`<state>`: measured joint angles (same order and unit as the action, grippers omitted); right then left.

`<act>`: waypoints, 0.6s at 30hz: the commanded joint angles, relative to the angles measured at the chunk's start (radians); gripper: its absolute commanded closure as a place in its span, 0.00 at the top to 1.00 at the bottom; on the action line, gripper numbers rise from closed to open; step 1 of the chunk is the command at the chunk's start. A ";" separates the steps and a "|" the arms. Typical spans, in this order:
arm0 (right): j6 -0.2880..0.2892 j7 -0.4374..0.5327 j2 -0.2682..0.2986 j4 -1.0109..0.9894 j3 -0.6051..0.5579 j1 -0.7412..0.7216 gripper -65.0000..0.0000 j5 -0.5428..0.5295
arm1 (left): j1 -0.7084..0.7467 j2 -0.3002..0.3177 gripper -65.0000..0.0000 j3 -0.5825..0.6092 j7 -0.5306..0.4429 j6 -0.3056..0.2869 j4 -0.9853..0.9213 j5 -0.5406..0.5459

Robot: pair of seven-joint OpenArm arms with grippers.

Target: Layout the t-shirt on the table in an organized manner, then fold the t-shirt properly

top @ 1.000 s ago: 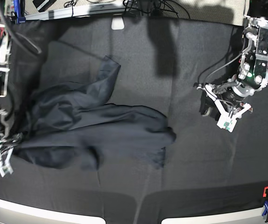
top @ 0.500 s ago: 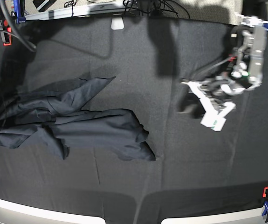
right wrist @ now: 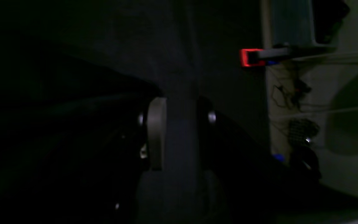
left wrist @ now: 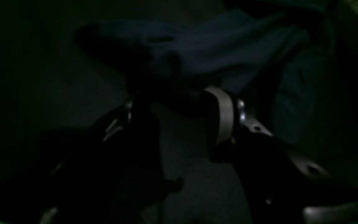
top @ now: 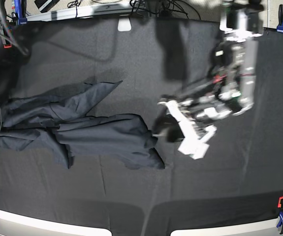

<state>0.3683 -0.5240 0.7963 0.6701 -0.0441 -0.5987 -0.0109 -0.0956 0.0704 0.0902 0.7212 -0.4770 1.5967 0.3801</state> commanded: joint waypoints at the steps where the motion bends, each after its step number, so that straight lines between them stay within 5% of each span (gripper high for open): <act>1: 0.003 0.016 0.026 0.018 0.005 -0.032 0.25 -0.001 | -0.025 -0.019 0.42 -0.003 -0.017 0.010 0.006 -0.021; 7: 0.003 0.016 0.027 0.018 0.005 -0.032 0.25 -0.035 | -0.067 -0.099 0.42 0.006 -0.019 0.016 -0.164 -0.065; 13: 0.038 0.019 0.027 0.018 0.005 -0.032 0.25 -0.057 | -0.183 -0.138 0.41 0.025 -0.126 0.017 -0.349 -0.066; 18: 0.055 0.005 0.027 0.018 0.005 -0.032 0.25 -0.090 | -0.312 -0.154 0.21 0.025 -0.180 0.017 -0.474 -0.067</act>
<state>0.4225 -0.5331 0.7952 0.6704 -0.0441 -0.5987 -0.1051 -0.3847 -0.0719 0.1150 0.5621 -0.4534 1.1053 0.2943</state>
